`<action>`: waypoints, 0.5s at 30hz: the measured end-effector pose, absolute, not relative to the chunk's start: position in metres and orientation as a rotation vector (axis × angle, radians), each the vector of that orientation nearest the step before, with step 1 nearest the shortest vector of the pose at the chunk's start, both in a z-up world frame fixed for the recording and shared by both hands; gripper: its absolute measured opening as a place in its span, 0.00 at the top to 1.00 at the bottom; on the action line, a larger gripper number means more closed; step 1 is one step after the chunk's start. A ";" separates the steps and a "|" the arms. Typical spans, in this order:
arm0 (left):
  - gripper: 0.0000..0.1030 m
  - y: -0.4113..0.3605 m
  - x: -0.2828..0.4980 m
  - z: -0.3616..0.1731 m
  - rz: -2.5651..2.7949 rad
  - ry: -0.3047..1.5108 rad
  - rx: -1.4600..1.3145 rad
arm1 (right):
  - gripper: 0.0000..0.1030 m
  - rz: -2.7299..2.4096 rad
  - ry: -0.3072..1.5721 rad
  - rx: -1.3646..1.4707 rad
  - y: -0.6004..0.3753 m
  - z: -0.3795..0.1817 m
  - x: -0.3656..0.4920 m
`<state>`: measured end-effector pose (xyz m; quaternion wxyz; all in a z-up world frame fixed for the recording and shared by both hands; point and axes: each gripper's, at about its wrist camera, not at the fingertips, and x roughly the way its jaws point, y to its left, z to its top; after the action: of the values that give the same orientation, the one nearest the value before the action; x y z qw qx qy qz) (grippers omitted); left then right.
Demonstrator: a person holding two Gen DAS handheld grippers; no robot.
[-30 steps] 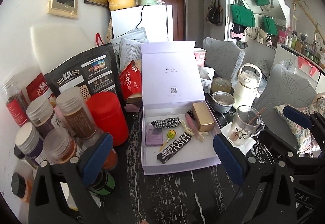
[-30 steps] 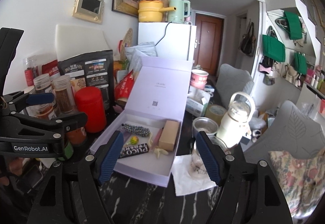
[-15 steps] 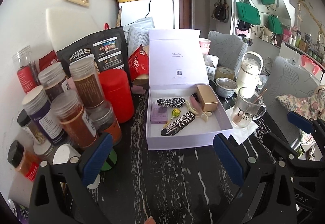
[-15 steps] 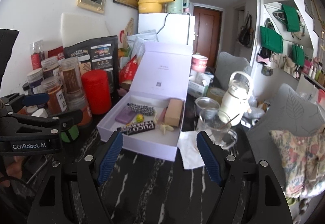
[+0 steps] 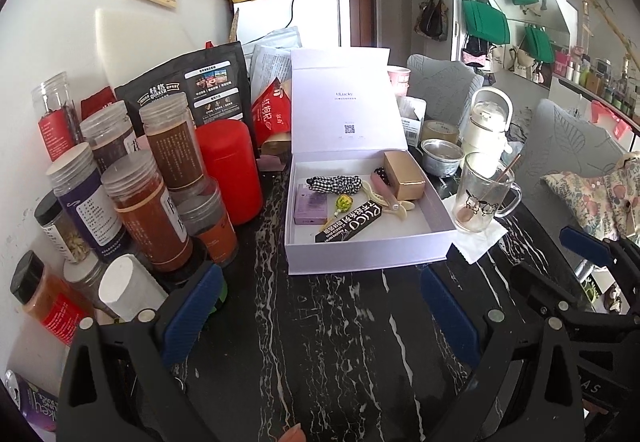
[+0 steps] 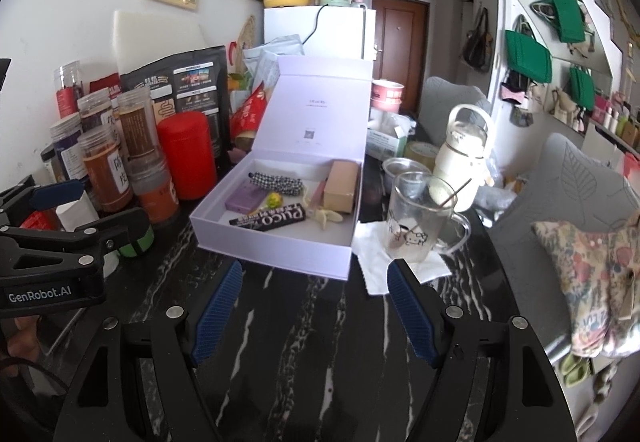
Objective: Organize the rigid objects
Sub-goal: 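Withdraw both grippers back from the white box over the table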
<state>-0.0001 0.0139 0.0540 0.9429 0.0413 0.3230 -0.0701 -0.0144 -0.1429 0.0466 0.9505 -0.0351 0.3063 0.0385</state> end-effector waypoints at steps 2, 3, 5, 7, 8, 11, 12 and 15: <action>0.02 0.012 -0.001 0.052 -0.148 0.664 0.087 | 0.26 0.072 0.623 -0.068 -0.145 0.046 -0.016; 0.02 0.011 -0.002 0.051 -0.150 0.667 0.086 | 0.26 0.070 0.623 -0.069 -0.145 0.046 -0.016; 0.02 0.011 -0.002 0.049 -0.153 0.676 0.081 | 0.26 0.067 0.624 -0.071 -0.146 0.045 -0.017; 0.02 0.011 -0.002 0.047 -0.154 0.683 0.074 | 0.26 0.069 0.626 -0.072 -0.146 0.045 -0.018; 0.02 0.010 -0.001 0.046 -0.153 0.688 0.073 | 0.26 0.069 0.628 -0.072 -0.146 0.045 -0.017; 0.02 0.011 0.000 0.043 -0.153 0.702 0.070 | 0.26 0.067 0.633 -0.075 -0.147 0.043 -0.017; 0.02 0.011 0.000 0.043 -0.153 0.703 0.070 | 0.26 0.067 0.634 -0.076 -0.147 0.043 -0.016; 0.02 0.011 0.001 0.042 -0.149 0.708 0.073 | 0.26 0.067 0.637 -0.078 -0.147 0.042 -0.015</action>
<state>0.0011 0.0105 0.0416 0.9347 0.0356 0.3462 -0.0729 -0.0155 -0.1466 0.0417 0.9484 -0.0383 0.3131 0.0328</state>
